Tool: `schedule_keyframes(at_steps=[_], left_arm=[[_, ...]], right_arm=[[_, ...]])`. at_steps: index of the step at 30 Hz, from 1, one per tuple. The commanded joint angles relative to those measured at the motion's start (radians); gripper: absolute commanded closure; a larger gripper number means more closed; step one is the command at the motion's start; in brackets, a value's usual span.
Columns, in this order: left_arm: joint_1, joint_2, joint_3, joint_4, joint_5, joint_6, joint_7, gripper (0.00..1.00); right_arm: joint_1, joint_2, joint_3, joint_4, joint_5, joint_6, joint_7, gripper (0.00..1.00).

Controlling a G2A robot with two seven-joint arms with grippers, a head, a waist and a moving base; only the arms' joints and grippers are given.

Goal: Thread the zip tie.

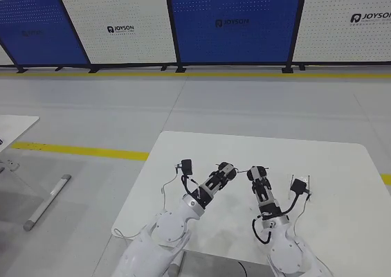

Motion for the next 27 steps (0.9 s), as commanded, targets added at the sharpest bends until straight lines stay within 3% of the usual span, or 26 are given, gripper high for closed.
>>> schedule_keyframes(at_steps=[1,14,27], left_arm=[[-0.002,-0.001,0.005,0.001,-0.002,-0.002,0.000,1.00],[-0.013,-0.001,0.020,0.013,-0.029,-0.007,-0.029,1.00],[-0.013,0.000,0.023,0.023,-0.033,-0.019,-0.025,1.00]], right_arm=[[-0.001,0.002,0.001,-0.002,0.000,0.000,0.001,1.00],[0.007,0.007,-0.006,-0.015,0.095,0.000,0.032,1.00],[0.015,0.011,-0.029,-0.005,0.098,0.000,0.014,1.00]])
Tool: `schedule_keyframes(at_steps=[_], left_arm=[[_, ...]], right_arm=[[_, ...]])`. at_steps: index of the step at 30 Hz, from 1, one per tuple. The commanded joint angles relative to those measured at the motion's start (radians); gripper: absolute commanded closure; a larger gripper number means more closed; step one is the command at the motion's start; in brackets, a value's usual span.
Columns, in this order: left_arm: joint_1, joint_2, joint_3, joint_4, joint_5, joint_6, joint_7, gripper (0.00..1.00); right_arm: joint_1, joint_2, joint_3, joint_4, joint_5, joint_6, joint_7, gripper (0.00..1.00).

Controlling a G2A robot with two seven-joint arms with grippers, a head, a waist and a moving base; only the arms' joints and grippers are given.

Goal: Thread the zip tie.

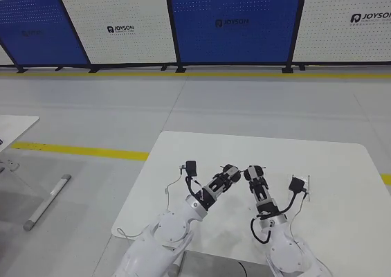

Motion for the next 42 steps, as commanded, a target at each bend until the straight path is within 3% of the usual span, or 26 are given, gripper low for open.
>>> schedule_keyframes(at_steps=[1,23,27,31,42], left_arm=[[0.000,0.001,-0.002,0.003,0.014,0.003,0.012,1.00],[0.003,0.000,0.013,0.003,0.053,0.013,0.051,1.00],[0.000,0.000,0.014,0.002,0.053,0.018,0.050,1.00],[-0.003,0.000,0.014,0.000,0.053,0.024,0.050,1.00],[-0.008,0.000,0.012,0.001,0.045,0.031,0.055,1.00]], right_arm=[[-0.001,0.002,0.004,0.004,-0.008,0.000,-0.013,1.00],[-0.001,0.008,0.011,0.036,-0.067,0.000,-0.042,1.00],[-0.002,0.009,0.013,0.031,-0.069,0.000,-0.039,0.96],[-0.005,0.011,0.015,0.024,-0.074,0.000,-0.035,0.85],[-0.004,0.013,0.014,0.025,-0.088,0.000,-0.037,0.92]])
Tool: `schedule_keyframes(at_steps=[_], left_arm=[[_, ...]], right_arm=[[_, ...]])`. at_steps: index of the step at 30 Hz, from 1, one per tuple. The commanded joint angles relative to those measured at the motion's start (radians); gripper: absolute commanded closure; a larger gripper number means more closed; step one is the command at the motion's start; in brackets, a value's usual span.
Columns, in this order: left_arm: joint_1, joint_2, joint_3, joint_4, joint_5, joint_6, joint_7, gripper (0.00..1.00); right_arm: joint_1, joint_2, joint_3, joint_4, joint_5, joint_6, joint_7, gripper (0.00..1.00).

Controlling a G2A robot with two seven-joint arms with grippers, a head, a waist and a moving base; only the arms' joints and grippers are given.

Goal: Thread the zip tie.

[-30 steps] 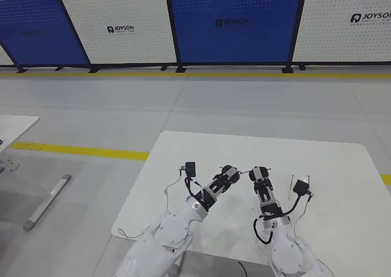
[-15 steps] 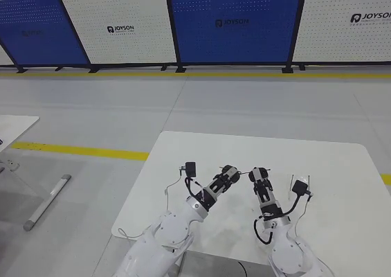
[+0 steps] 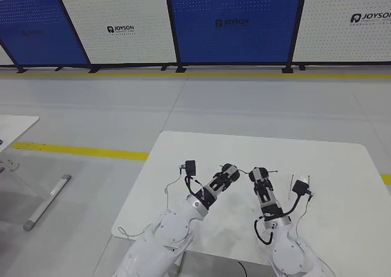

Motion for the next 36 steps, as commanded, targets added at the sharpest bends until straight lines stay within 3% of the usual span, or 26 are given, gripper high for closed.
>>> schedule_keyframes(at_steps=[1,3,4,30,36], left_arm=[[-0.001,0.000,-0.001,0.001,-0.001,0.000,0.002,1.00],[-0.001,0.000,-0.001,0.002,-0.003,0.000,0.004,1.00],[-0.002,0.000,-0.001,0.002,-0.004,0.000,0.005,1.00],[-0.001,0.002,-0.001,0.004,-0.010,-0.010,-0.011,1.00],[0.001,0.004,-0.004,0.009,0.022,0.003,0.005,1.00]], right_arm=[[0.001,0.000,-0.001,0.001,-0.003,0.000,-0.002,0.93],[0.001,0.000,-0.002,0.003,-0.006,0.000,-0.006,0.94],[0.001,0.000,-0.002,0.003,-0.006,0.000,-0.009,1.00],[0.038,-0.007,-0.038,0.027,0.019,0.000,0.039,1.00],[0.034,-0.005,-0.033,0.030,-0.011,0.000,0.004,1.00]])
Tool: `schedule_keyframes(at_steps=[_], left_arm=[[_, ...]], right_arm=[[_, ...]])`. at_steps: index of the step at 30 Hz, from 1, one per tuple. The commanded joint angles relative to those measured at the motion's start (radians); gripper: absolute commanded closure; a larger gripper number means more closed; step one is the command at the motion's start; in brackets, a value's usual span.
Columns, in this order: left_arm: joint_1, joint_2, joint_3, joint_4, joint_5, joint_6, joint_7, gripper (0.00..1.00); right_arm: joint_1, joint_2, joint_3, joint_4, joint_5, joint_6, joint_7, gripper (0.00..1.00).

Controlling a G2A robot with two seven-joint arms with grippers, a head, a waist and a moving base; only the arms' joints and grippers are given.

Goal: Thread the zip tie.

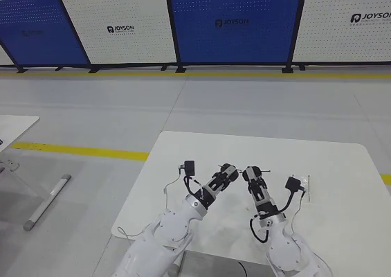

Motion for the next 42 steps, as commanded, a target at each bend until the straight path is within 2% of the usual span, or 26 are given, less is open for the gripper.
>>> schedule_keyframes(at_steps=[1,13,18,21,22,25,34,42], left_arm=[[0.001,0.000,0.001,0.000,0.010,0.003,0.005,1.00],[-0.004,0.000,0.011,0.007,0.058,0.029,0.026,1.00],[-0.009,-0.001,0.011,0.010,0.054,0.033,0.027,0.91],[-0.012,-0.001,0.012,0.012,0.063,0.037,0.033,0.82],[-0.012,-0.001,0.014,0.011,0.064,0.038,0.034,0.76],[-0.014,-0.002,0.016,0.011,0.064,0.040,0.035,0.71],[-0.023,-0.004,0.035,0.012,0.101,0.060,0.038,0.70],[-0.043,-0.009,0.052,0.026,0.103,0.075,0.040,0.76]], right_arm=[[-0.003,0.000,0.000,0.003,-0.020,0.000,-0.021,1.00],[-0.008,-0.007,0.001,0.016,-0.064,0.000,-0.060,1.00],[-0.010,-0.012,0.005,0.019,-0.088,0.017,-0.075,1.00],[-0.010,-0.016,0.007,0.020,-0.094,0.026,-0.076,1.00],[-0.010,-0.017,0.008,0.020,-0.094,0.029,-0.075,1.00],[-0.008,-0.020,0.010,0.021,-0.099,0.039,-0.073,1.00],[-0.006,-0.030,0.014,0.023,-0.121,0.074,-0.087,1.00],[-0.006,-0.037,0.020,0.027,-0.133,0.067,-0.084,1.00]])
